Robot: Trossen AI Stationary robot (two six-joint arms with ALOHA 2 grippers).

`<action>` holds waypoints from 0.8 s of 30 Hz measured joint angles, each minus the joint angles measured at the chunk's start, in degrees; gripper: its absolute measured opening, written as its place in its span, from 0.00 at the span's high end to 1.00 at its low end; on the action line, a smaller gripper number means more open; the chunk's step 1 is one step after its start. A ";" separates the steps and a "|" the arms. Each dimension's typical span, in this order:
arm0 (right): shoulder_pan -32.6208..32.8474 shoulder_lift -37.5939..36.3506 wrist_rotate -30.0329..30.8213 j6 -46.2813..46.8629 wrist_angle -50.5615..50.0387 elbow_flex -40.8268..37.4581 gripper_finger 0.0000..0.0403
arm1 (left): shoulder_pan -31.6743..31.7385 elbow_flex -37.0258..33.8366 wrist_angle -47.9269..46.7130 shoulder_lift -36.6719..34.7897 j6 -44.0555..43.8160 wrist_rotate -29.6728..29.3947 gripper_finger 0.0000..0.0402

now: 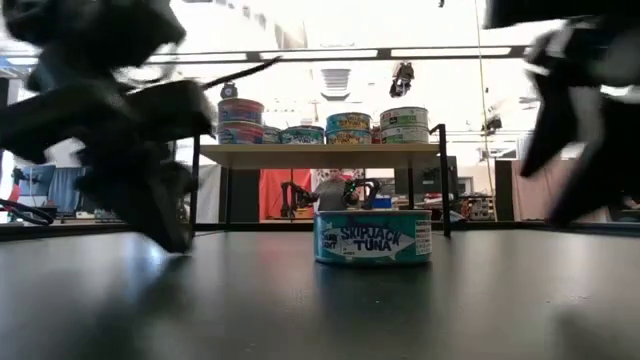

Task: Stack canned seafood by type on shelf
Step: Stack the green-blue tuna can on top of the other green-blue tuna can on the shelf

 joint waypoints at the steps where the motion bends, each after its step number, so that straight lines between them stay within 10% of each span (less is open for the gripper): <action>1: 0.61 0.00 -1.29 0.68 1.40 -0.75 0.10 | -0.48 -2.19 -0.10 -1.85 -1.87 -1.25 0.76; 12: 0.49 0.00 -0.25 7.92 24.13 -2.29 0.10 | -4.15 -19.16 3.06 -17.86 -17.69 -7.36 0.81; 24: -5.99 -0.17 -5.37 -5.74 23.05 -7.15 0.10 | -3.39 -12.32 -4.46 -13.14 -11.47 -7.80 0.81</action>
